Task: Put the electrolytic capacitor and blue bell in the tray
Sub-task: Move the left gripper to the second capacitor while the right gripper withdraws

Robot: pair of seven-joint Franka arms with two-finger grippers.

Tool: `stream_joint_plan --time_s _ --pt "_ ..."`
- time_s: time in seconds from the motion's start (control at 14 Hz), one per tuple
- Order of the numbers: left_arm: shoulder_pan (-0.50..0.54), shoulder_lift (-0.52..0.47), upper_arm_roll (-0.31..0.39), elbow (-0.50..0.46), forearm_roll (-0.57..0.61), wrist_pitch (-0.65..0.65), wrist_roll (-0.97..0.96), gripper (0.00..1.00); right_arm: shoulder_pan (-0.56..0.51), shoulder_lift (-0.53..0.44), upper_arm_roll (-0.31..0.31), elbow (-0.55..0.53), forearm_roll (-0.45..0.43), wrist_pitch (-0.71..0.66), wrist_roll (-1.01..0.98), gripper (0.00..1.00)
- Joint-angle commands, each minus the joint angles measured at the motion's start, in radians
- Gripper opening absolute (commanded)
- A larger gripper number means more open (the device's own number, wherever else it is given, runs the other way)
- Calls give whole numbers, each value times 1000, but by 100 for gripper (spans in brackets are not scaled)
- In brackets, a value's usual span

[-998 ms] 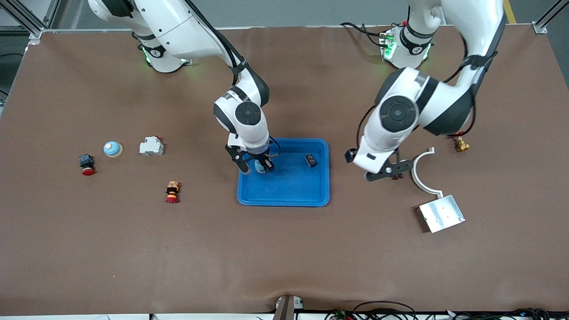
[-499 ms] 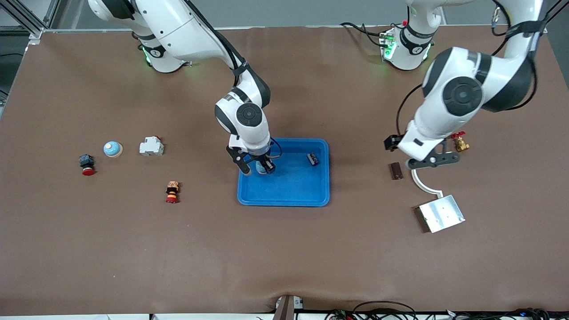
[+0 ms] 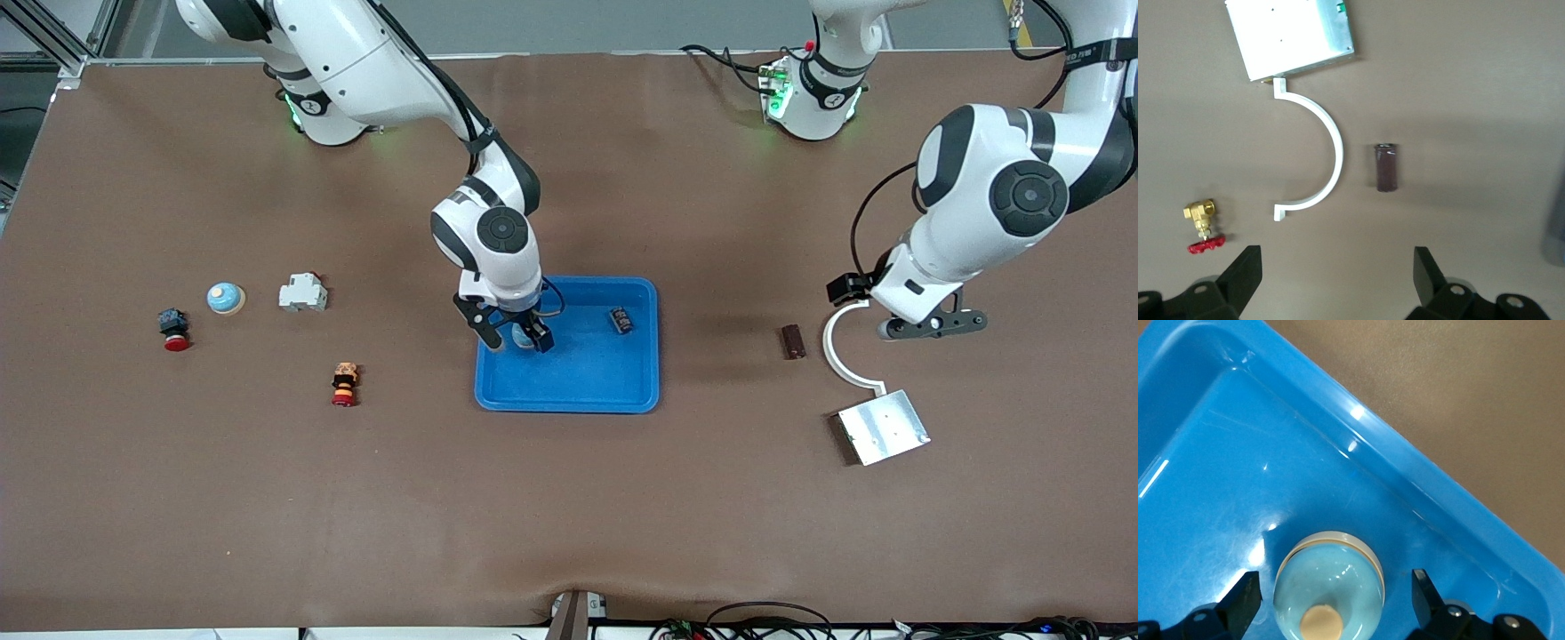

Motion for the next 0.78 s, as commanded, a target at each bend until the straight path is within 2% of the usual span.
stream_joint_plan --time_s 0.0,0.14,0.43,0.71 --pt "29 -34 -8 -101 -22 117 30 100 15 12 -11 48 -40 -47 14 100" --pt "26 -2 -8 -126 -24 188 27 100 13 10 -9 113 -42 -149 8 100" --pt "3 90 -11 -117 -7 226 26 100 -2 4 -6 236 -32 -373 -82 100" --pt "-23 178 -11 -109 -7 280 18 100 -61 -63 -9 253 -35 -553 -360 100"
